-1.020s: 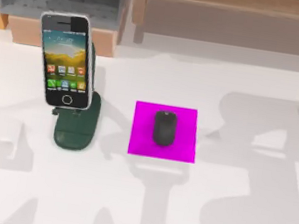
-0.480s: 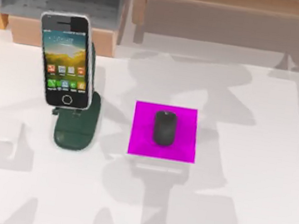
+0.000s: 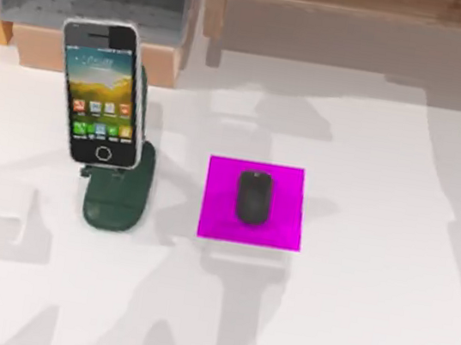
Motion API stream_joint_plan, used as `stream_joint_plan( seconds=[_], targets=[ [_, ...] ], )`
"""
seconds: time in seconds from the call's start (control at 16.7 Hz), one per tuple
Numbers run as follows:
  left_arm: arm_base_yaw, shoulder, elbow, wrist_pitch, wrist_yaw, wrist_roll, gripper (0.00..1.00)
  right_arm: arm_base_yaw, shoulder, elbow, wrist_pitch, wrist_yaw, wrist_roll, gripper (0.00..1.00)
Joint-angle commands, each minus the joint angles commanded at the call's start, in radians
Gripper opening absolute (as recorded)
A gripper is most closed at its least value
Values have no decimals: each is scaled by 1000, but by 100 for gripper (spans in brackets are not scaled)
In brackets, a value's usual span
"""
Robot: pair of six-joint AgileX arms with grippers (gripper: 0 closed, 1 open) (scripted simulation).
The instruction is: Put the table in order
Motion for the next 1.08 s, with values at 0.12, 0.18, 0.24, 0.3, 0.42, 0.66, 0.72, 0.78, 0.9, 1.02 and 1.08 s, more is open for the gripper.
stream_joint_plan(
  seconds=[0.12,0.18,0.24,0.3,0.42,0.66,0.72,0.78,0.9,1.02,1.08],
  targets=[
    [0,0,0,0,0,0,100,6,33,73,-82,11,-13,0],
    [0,0,0,0,0,0,100,8,47,108,-119,15,-21,0],
    [0,0,0,0,0,0,100,9,61,140,-154,18,-29,0],
    [0,0,0,0,0,0,100,10,73,169,-185,21,-37,0],
    [0,0,0,0,0,0,100,12,94,219,-238,26,-52,0],
    [0,0,0,0,0,0,100,14,115,267,-288,30,-67,0],
    [0,0,0,0,0,0,100,14,115,267,-288,30,-67,0],
    [0,0,0,0,0,0,100,14,115,267,-288,30,-67,0],
    [0,0,0,0,0,0,100,14,115,267,-288,30,-67,0],
    [0,0,0,0,0,0,100,8,110,263,-287,29,-63,0],
    [0,0,0,0,0,0,100,9,105,261,-289,33,-58,0]
  ],
)
